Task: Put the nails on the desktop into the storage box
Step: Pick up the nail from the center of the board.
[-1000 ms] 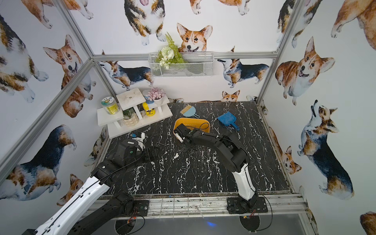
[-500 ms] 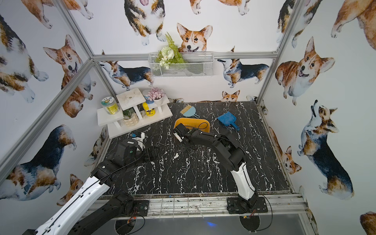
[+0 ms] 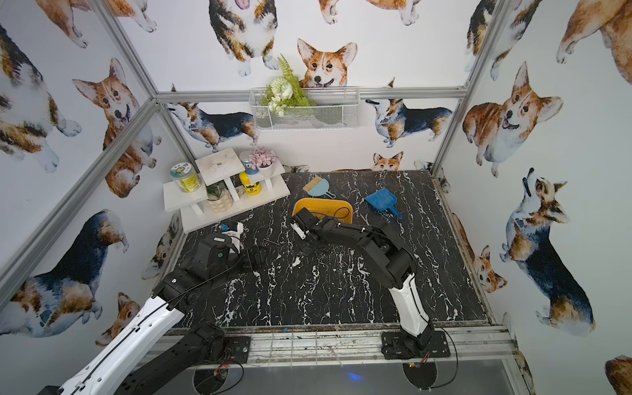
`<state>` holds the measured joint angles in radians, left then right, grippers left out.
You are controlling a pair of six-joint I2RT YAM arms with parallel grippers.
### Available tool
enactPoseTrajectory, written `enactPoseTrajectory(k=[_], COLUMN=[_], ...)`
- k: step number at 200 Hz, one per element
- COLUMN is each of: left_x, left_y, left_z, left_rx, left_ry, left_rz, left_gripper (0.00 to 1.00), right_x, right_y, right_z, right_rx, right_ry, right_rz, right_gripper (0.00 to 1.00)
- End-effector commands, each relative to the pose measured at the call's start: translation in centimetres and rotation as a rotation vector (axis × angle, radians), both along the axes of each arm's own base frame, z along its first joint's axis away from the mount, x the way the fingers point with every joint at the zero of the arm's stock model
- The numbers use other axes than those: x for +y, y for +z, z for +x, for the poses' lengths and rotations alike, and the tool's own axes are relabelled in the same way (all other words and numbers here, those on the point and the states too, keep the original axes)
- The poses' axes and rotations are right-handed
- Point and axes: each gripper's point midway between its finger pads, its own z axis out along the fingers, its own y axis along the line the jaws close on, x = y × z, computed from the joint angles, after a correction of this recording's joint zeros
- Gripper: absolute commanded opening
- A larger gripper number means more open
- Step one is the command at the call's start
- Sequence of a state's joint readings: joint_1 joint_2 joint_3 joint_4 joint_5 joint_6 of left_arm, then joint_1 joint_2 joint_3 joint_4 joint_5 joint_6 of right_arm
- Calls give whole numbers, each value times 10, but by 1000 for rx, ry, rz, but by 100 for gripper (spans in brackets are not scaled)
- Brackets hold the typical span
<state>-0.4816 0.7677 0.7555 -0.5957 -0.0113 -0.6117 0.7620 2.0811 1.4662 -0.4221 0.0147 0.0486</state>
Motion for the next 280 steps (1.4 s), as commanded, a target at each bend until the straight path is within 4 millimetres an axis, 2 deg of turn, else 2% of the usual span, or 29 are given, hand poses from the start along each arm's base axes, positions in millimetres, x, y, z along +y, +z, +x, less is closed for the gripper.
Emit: enactPoseTrajectory(k=[1, 57, 98, 162, 196, 245, 280], left_x=[-2, -1, -1, -1, -1, -1, -3], left_y=[2, 3, 1, 0, 2, 5, 5], left_z=[2, 2, 2, 3, 4, 5, 8], left_rx=[-14, -15, -10, -9, -10, -14, -8], left_ry=[-8, -8, -6, -5, -4, -3, -5], left_rz=[-5, -5, -1, -1, -1, -2, -1], left_gripper=[88, 88, 88, 88, 88, 89, 88], right_x=[1, 6, 15, 36, 44, 44, 35], right_y=[2, 12, 36, 74, 96, 142, 162], right_z=[-10, -15, -24, -52, -60, -47, -19], right_rx=[38, 61, 57, 35, 14, -88, -133], right_ry=[-9, -35, -40, -6, 6, 4, -18], right_rz=[13, 74, 141, 220, 264, 285, 280], right_gripper=[0, 0, 0, 0, 0, 0, 0])
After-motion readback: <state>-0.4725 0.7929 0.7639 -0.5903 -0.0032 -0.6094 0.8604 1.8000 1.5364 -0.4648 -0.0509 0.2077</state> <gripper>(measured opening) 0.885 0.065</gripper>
